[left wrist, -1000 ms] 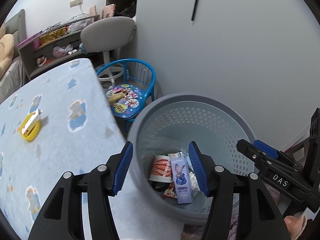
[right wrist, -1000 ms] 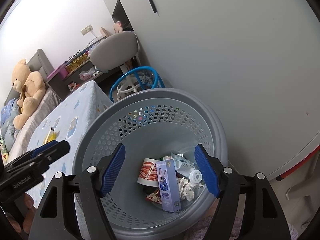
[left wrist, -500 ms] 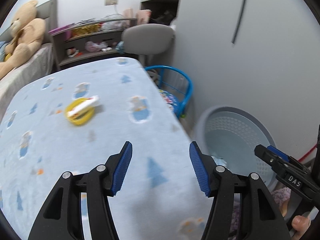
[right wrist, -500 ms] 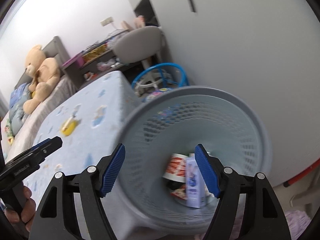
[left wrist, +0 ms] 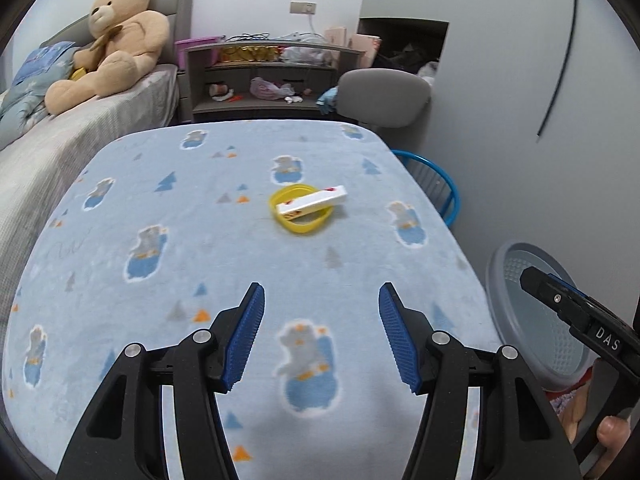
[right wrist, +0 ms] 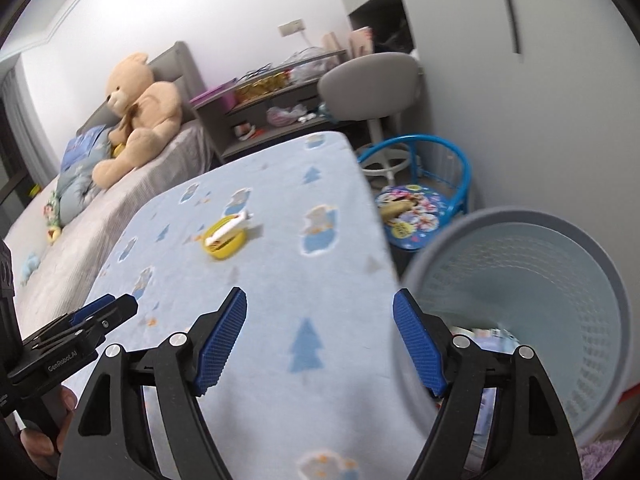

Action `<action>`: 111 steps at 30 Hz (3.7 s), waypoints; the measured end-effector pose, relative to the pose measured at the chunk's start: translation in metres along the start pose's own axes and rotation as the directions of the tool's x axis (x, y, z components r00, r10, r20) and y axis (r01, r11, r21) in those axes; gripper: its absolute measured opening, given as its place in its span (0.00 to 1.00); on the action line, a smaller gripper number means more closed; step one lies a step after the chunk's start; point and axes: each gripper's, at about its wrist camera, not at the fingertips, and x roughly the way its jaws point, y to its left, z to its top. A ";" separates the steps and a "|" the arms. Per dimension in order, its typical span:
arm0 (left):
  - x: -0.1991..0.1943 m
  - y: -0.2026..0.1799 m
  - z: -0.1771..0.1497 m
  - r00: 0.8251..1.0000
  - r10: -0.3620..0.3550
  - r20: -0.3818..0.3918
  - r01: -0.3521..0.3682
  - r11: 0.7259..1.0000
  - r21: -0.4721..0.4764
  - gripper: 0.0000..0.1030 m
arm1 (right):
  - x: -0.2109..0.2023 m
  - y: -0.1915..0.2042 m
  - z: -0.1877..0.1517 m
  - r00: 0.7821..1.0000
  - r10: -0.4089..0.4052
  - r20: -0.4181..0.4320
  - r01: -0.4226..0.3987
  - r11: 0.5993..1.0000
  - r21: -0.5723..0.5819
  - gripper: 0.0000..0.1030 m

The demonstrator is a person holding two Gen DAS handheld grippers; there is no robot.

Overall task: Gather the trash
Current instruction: 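Move the right gripper to the white tube on the yellow ring and close on it, then lift the white tube away from the yellow ring with the right gripper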

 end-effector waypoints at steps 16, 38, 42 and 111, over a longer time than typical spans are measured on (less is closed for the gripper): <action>0.043 0.069 0.021 0.998 0.066 -0.017 -0.067 0.995 -0.072 0.56 | 0.082 0.063 0.034 0.996 0.050 -0.075 -0.057 0.994 -0.092 0.72; 0.101 0.101 0.034 0.994 0.087 -0.066 -0.094 0.989 -0.114 0.56 | 0.185 0.090 0.056 0.978 0.089 -0.190 -0.107 0.990 -0.091 0.72; 0.105 0.101 0.033 0.994 0.079 -0.074 -0.088 0.989 -0.117 0.56 | 0.204 0.092 0.062 0.973 0.096 -0.211 -0.114 0.991 -0.075 0.72; 0.188 -0.015 0.074 0.981 0.043 -0.187 -0.053 0.998 -0.047 0.56 | 0.098 -0.021 0.055 0.974 0.225 -0.025 -0.220 0.966 0.135 0.14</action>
